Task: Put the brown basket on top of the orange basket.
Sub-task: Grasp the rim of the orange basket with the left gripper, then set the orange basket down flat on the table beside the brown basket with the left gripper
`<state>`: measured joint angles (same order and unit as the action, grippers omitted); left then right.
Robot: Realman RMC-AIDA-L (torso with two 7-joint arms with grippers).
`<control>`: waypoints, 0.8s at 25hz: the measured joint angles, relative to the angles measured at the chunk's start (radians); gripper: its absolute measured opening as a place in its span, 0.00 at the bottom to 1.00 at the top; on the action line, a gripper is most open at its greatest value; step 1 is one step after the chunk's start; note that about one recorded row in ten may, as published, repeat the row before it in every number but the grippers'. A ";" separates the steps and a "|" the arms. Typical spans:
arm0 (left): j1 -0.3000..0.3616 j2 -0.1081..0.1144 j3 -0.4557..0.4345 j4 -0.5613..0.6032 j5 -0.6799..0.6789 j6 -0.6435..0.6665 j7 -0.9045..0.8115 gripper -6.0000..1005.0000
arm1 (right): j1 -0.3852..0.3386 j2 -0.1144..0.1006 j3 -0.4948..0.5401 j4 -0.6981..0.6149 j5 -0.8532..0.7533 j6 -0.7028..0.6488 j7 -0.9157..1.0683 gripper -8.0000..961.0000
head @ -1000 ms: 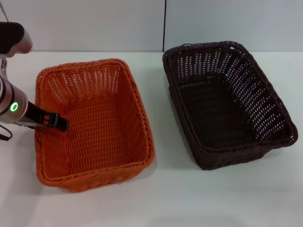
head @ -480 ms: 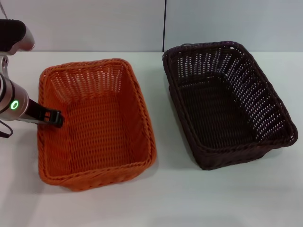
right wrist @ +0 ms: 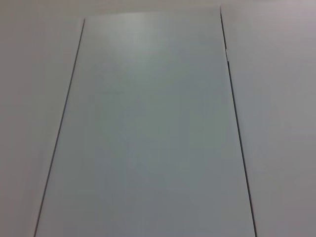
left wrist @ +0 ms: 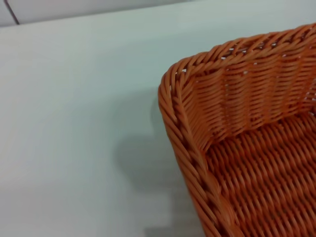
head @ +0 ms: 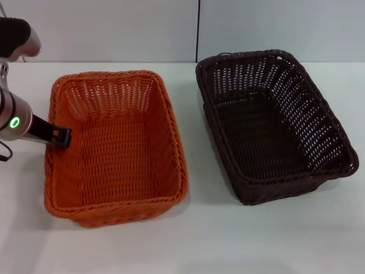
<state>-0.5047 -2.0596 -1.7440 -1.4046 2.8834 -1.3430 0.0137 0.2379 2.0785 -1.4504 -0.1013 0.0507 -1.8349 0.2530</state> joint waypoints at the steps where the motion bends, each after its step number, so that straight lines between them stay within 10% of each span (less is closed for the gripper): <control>1: 0.000 0.000 0.000 0.000 0.000 0.000 0.000 0.28 | 0.000 0.000 0.001 0.000 0.000 -0.001 0.000 0.84; 20: 0.013 0.005 -0.055 -0.415 0.007 -0.150 0.529 0.19 | -0.014 0.005 0.007 -0.003 0.000 -0.073 0.006 0.84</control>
<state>-0.4914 -2.0546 -1.7987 -1.8194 2.8906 -1.4935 0.5431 0.2241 2.0832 -1.4433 -0.1044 0.0509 -1.9083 0.2586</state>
